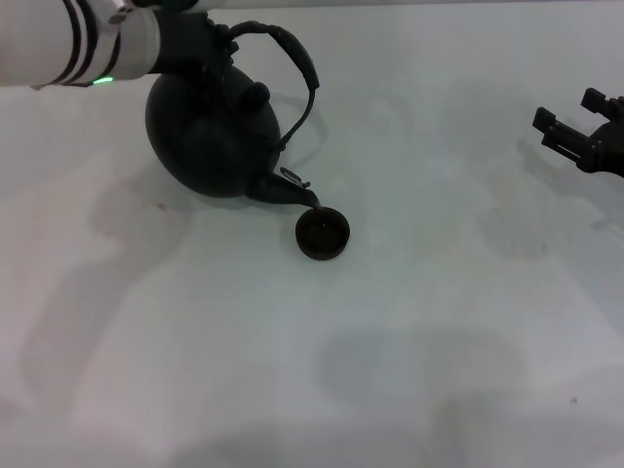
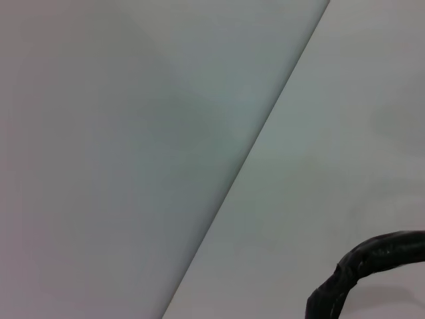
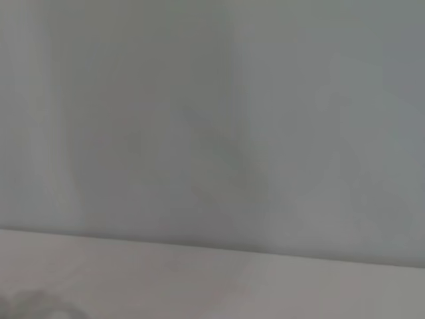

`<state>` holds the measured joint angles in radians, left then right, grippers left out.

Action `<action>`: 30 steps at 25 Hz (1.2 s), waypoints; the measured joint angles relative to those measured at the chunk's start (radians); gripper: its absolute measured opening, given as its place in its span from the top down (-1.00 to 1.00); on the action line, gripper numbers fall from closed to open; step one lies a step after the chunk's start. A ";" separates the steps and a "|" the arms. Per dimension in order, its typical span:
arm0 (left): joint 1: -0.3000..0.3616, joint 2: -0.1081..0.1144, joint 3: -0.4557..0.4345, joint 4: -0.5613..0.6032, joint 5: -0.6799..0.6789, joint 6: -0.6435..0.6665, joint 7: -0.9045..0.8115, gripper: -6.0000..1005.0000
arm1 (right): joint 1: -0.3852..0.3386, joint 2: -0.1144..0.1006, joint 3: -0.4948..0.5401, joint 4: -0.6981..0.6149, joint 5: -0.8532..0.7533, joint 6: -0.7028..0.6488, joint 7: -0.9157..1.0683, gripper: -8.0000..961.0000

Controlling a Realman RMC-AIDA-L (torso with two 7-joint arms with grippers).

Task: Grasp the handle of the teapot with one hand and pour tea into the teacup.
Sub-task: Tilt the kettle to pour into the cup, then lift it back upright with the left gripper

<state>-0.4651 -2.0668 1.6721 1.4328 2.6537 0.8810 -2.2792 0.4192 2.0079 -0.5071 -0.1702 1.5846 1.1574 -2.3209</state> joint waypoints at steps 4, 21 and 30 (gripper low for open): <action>-0.013 0.000 0.018 0.000 0.020 0.006 -0.006 0.78 | 0.002 0.000 0.000 -0.001 0.000 -0.001 0.000 -0.76; -0.041 0.001 0.071 0.020 0.100 0.011 -0.040 0.77 | 0.000 0.000 0.001 0.000 0.000 -0.007 0.000 -0.76; -0.058 -0.001 0.125 0.023 0.166 0.021 -0.081 0.77 | 0.001 0.000 0.001 0.000 0.000 -0.009 0.000 -0.76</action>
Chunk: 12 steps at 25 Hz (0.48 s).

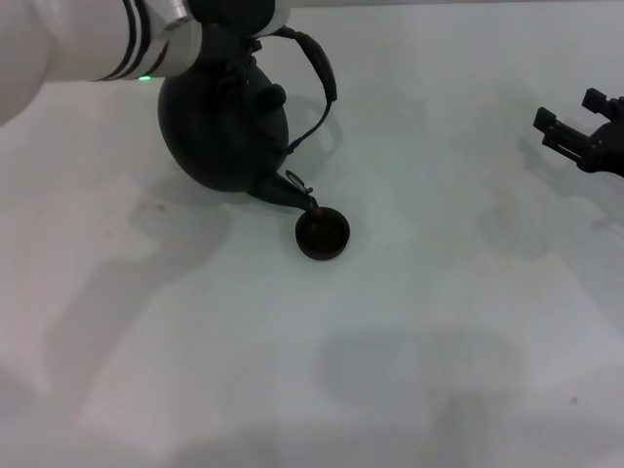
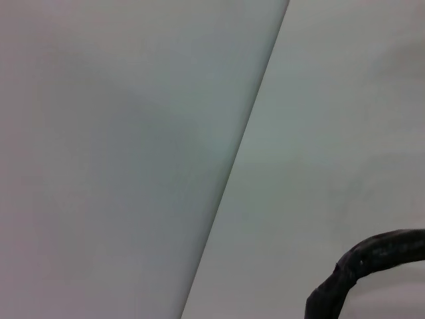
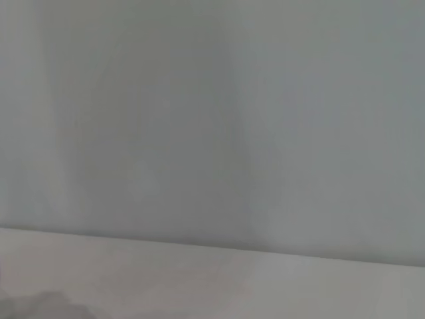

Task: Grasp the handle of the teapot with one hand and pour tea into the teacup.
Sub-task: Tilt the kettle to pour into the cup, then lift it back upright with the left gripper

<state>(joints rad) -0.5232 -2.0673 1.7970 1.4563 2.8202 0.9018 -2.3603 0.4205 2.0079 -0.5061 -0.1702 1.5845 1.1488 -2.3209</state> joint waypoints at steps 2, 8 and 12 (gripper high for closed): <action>-0.001 0.000 0.003 0.003 0.000 0.000 0.000 0.77 | -0.001 0.000 0.000 0.000 0.000 -0.002 0.000 -0.76; -0.001 -0.002 0.005 0.019 0.001 0.000 0.000 0.77 | -0.001 0.000 0.000 0.000 0.000 -0.010 0.000 -0.76; -0.001 -0.002 0.010 0.027 0.004 0.000 -0.001 0.77 | 0.001 0.000 0.000 0.000 0.000 -0.012 0.000 -0.76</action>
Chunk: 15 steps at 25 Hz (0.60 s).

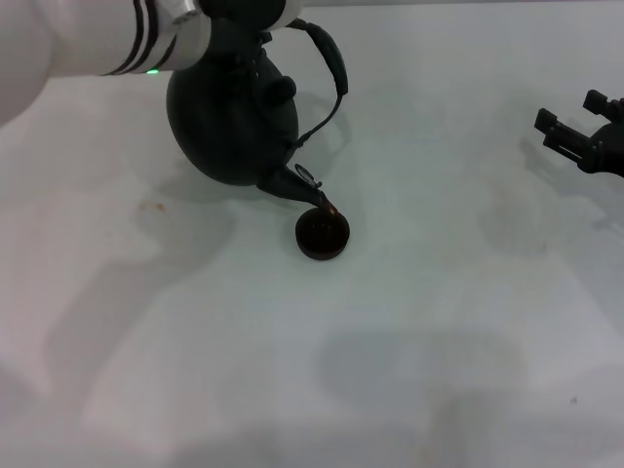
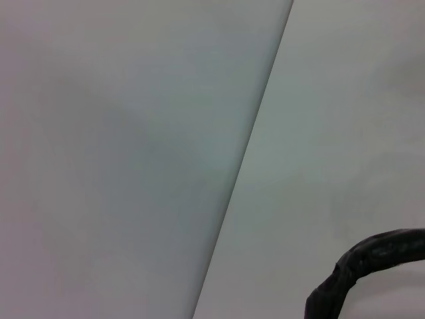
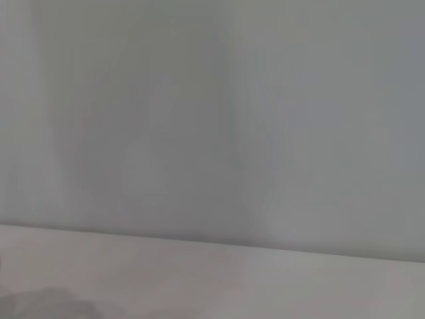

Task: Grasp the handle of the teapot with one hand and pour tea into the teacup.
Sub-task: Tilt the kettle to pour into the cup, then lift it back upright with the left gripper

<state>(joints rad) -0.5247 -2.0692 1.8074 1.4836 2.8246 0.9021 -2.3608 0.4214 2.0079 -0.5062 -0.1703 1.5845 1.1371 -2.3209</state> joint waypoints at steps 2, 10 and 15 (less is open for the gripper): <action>0.000 0.001 0.005 0.001 0.007 0.000 0.000 0.77 | 0.000 0.000 0.000 0.000 0.000 -0.002 0.000 -0.76; 0.000 0.003 0.016 0.010 0.009 0.003 0.000 0.77 | 0.003 0.001 0.000 0.000 0.000 -0.010 0.000 -0.76; 0.000 0.003 0.017 0.011 0.009 0.005 0.000 0.77 | 0.003 0.002 0.000 0.000 0.000 -0.012 0.000 -0.76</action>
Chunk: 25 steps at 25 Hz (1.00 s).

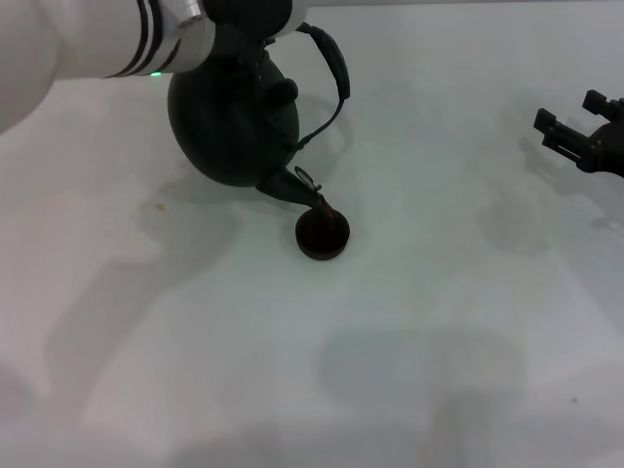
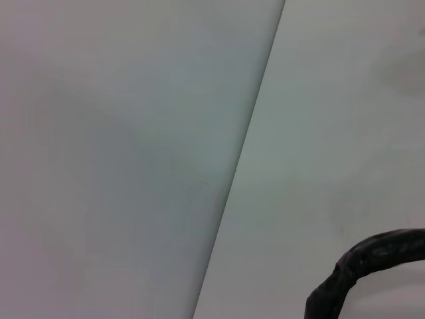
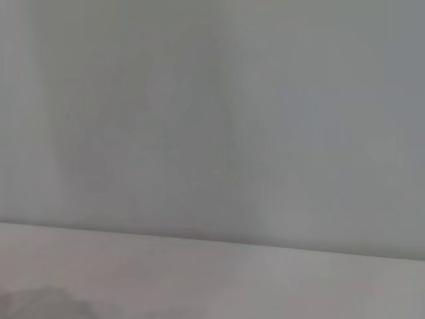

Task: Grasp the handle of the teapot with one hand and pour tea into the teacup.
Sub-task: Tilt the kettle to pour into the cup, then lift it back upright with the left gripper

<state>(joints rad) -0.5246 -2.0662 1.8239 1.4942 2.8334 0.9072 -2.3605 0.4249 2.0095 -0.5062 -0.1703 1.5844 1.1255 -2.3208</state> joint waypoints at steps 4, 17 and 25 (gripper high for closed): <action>0.000 0.000 0.000 0.000 0.000 0.001 0.000 0.77 | 0.000 0.000 0.000 0.000 0.000 -0.001 0.000 -0.76; 0.017 -0.003 -0.004 0.006 0.000 0.002 0.000 0.77 | 0.000 0.000 0.000 0.000 0.002 -0.010 0.000 -0.76; 0.031 -0.005 -0.005 0.012 0.000 0.003 0.000 0.78 | -0.002 0.000 0.000 0.000 0.002 -0.010 0.000 -0.76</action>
<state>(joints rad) -0.4940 -2.0709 1.8186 1.5058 2.8331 0.9097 -2.3608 0.4232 2.0093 -0.5061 -0.1703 1.5861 1.1150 -2.3208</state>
